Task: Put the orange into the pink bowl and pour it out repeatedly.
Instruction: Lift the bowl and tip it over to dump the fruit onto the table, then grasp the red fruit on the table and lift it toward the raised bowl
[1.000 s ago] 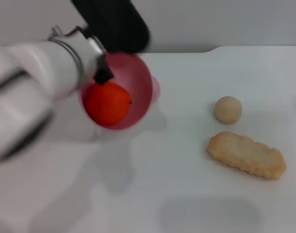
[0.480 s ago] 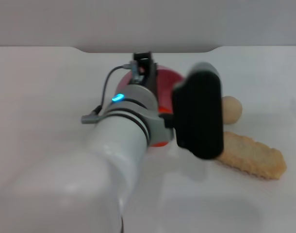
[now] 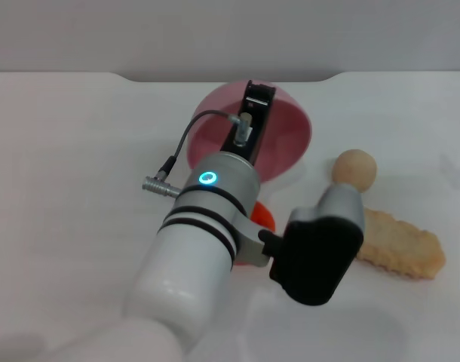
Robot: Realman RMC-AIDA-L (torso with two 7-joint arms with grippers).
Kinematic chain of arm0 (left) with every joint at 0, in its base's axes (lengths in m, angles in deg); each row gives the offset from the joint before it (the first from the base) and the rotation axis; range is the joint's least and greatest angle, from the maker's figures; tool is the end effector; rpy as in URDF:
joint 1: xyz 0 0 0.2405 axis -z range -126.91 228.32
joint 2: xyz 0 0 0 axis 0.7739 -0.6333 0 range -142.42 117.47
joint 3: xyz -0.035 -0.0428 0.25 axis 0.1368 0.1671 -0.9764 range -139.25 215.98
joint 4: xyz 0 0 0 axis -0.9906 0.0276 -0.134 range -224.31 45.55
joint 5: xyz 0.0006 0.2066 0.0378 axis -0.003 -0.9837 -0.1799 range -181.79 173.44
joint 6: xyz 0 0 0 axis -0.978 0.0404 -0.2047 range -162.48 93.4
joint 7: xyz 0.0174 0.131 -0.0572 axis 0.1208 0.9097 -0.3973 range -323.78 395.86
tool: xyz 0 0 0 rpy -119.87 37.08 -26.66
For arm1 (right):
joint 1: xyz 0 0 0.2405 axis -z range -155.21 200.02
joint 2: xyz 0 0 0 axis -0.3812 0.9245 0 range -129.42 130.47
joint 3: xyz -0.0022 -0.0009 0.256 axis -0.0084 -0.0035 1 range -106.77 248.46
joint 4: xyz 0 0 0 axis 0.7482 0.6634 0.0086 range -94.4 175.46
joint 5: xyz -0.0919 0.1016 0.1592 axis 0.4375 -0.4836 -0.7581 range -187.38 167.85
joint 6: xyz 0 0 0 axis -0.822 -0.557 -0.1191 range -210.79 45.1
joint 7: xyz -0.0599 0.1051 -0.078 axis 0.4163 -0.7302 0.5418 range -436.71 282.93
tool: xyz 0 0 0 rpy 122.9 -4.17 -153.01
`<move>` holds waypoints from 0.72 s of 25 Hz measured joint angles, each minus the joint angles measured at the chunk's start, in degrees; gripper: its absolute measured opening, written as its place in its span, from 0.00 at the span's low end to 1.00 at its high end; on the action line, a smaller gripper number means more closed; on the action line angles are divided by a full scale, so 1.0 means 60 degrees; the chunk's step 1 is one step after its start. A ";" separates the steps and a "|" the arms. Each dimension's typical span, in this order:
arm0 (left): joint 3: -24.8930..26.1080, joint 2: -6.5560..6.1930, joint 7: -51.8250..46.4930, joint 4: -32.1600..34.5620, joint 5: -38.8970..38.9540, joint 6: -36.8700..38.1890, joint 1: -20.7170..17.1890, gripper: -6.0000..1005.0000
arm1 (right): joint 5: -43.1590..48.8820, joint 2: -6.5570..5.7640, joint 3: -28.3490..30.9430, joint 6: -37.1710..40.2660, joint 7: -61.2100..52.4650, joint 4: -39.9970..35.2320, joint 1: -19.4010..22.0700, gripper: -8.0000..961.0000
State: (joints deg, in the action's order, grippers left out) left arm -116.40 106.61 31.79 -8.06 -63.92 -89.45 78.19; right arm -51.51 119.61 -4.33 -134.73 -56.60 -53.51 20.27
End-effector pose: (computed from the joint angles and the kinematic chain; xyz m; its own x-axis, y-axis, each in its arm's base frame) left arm -0.0899 0.2853 -0.1178 0.5725 -0.3514 -0.7407 -0.8161 -0.1574 -0.5561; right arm 0.2694 0.3236 0.0897 0.5012 -0.6157 -0.6080 -0.8187 -0.1099 -0.5636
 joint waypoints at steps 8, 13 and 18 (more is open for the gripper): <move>0.0814 0.0004 -0.2023 0.0494 -0.0092 -0.0205 -0.0002 0.05 | -0.0199 0.0000 -0.0365 -0.0030 0.0017 -0.0021 -0.0046 0.63; 0.3719 -0.0070 -0.2259 0.2701 0.3648 -0.2006 -0.0048 0.05 | -0.1108 -0.0001 -0.1302 0.0097 0.0693 0.0025 -0.0367 0.64; 0.7216 -0.0154 -0.1199 0.3242 0.7227 -0.3111 -0.0303 0.05 | -0.1320 0.0001 -0.2915 0.0681 0.0838 0.0713 -0.1216 0.64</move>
State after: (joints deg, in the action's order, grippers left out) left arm -73.10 105.69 24.60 11.39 -20.56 -108.12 76.38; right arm -59.43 119.62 -21.82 -130.64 -51.57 -49.23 12.97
